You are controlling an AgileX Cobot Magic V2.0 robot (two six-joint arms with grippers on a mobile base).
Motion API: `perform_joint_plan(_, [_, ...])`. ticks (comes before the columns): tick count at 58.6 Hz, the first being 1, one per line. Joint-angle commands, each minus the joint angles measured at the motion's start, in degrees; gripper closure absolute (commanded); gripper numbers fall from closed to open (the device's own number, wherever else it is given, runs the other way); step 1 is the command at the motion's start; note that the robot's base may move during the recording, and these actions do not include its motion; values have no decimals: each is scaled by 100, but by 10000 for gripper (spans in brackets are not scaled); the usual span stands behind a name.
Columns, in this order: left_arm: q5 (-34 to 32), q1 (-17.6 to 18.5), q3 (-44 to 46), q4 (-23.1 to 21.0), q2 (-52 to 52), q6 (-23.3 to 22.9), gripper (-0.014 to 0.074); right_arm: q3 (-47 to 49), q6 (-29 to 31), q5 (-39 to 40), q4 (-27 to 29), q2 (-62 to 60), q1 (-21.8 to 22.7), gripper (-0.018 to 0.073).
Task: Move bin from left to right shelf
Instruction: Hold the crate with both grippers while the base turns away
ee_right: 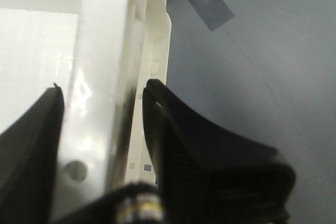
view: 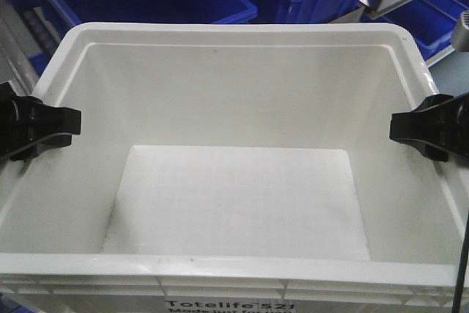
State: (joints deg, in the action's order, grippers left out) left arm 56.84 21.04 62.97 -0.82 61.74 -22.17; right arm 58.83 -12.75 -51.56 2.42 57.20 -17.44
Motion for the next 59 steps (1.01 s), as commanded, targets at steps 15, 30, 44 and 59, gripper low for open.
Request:
perform_joint_plan(15, [-587,17,230,82,-212,233,603,191,8,533,-465,-73,90,539])
perform_joint_plan(30, [-587,17,230,82,-220,233,603,191,8,533,-465,-73,90,539])
perform_joint_plan(44, [-587,17,230,82,-226,233,603,191,8,533,-465,-73,90,539])
perform_joint_plan(59, [-587,17,230,82,-226,233,603,191,8,533,-465,-73,90,539])
